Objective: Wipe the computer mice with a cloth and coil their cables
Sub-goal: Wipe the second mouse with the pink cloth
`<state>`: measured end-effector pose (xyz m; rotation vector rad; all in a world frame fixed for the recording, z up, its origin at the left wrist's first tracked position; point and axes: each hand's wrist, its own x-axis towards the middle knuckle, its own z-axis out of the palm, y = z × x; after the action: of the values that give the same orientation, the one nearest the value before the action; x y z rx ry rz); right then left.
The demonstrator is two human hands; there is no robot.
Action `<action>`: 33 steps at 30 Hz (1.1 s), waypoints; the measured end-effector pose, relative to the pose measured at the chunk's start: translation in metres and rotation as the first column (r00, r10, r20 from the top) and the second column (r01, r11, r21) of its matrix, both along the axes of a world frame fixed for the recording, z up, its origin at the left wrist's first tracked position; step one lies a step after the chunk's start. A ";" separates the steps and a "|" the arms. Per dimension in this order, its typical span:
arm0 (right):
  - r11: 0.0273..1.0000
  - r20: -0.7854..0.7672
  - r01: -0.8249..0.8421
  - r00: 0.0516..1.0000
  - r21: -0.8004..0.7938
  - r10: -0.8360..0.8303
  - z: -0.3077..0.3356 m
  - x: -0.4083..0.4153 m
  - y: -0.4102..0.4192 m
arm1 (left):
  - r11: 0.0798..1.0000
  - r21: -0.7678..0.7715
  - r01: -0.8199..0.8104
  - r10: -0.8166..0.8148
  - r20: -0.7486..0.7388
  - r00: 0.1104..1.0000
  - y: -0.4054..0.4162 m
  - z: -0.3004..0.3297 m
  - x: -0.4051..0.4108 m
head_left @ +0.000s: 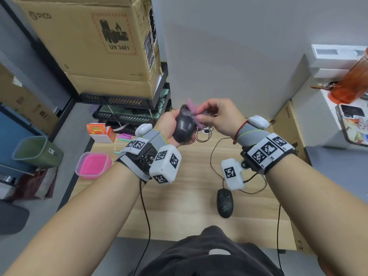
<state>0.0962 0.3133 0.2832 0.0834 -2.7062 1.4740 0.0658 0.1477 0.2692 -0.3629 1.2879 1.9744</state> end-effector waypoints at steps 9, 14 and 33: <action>0.983 -0.117 -0.040 0.991 0.182 0.062 0.004 0.005 -0.026 | 0.993 -0.117 -0.034 0.032 -0.020 0.999 0.006 0.000 -0.002; 0.958 -0.084 -0.130 0.984 0.256 0.156 0.012 0.006 -0.025 | 0.999 -0.030 0.023 -0.023 0.008 1.000 -0.001 0.006 0.000; 0.958 -0.036 -0.130 0.989 0.255 0.144 0.022 0.008 -0.008 | 0.979 0.177 0.101 -0.105 0.013 0.994 0.008 0.021 0.015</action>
<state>0.1046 0.3051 0.3048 0.3246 -2.8794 1.1269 0.0804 0.1555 0.2902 -0.2261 1.0859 1.9729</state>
